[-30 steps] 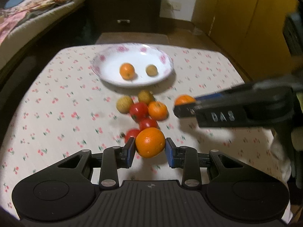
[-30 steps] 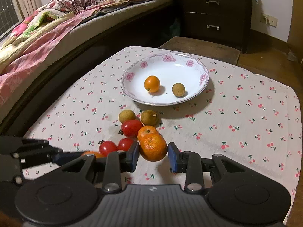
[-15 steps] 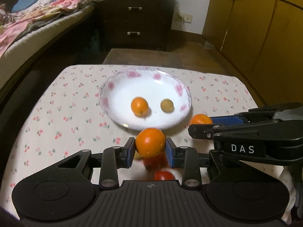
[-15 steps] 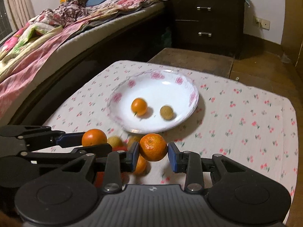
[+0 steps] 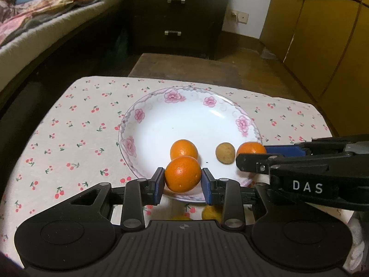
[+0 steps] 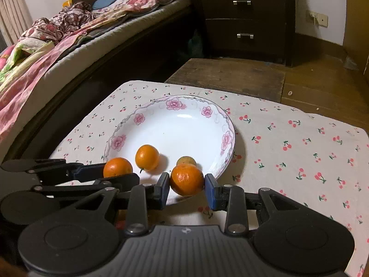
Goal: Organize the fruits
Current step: 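Carry the tangerine and orange with both tools into the white bowl, then open both tools to release the fruits in the bowl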
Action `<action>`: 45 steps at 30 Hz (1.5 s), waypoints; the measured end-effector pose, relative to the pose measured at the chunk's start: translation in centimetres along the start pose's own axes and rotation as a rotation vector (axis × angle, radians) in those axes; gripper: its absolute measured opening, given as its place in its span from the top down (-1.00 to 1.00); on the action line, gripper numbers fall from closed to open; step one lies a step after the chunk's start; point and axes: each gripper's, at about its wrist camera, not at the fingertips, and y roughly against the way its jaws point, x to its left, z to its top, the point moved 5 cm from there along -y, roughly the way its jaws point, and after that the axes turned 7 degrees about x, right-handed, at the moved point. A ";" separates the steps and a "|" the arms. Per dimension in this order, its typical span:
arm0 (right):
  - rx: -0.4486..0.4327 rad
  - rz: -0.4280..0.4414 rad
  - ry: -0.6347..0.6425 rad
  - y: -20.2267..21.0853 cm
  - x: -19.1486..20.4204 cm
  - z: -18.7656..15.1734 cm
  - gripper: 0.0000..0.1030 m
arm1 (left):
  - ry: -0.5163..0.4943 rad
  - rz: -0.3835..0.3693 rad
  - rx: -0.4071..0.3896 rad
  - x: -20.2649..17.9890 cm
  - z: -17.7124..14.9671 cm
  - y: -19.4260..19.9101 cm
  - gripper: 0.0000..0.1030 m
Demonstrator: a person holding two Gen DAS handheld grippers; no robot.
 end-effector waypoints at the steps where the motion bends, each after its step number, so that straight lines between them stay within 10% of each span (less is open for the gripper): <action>1: -0.001 -0.001 0.002 -0.2 0.0 0.2 0.22 | -0.001 0.004 0.002 0.1 0.1 -0.2 0.20; 45: -0.070 0.038 -0.027 1.5 0.4 1.4 0.18 | 0.026 0.008 -0.036 0.7 1.2 1.3 0.00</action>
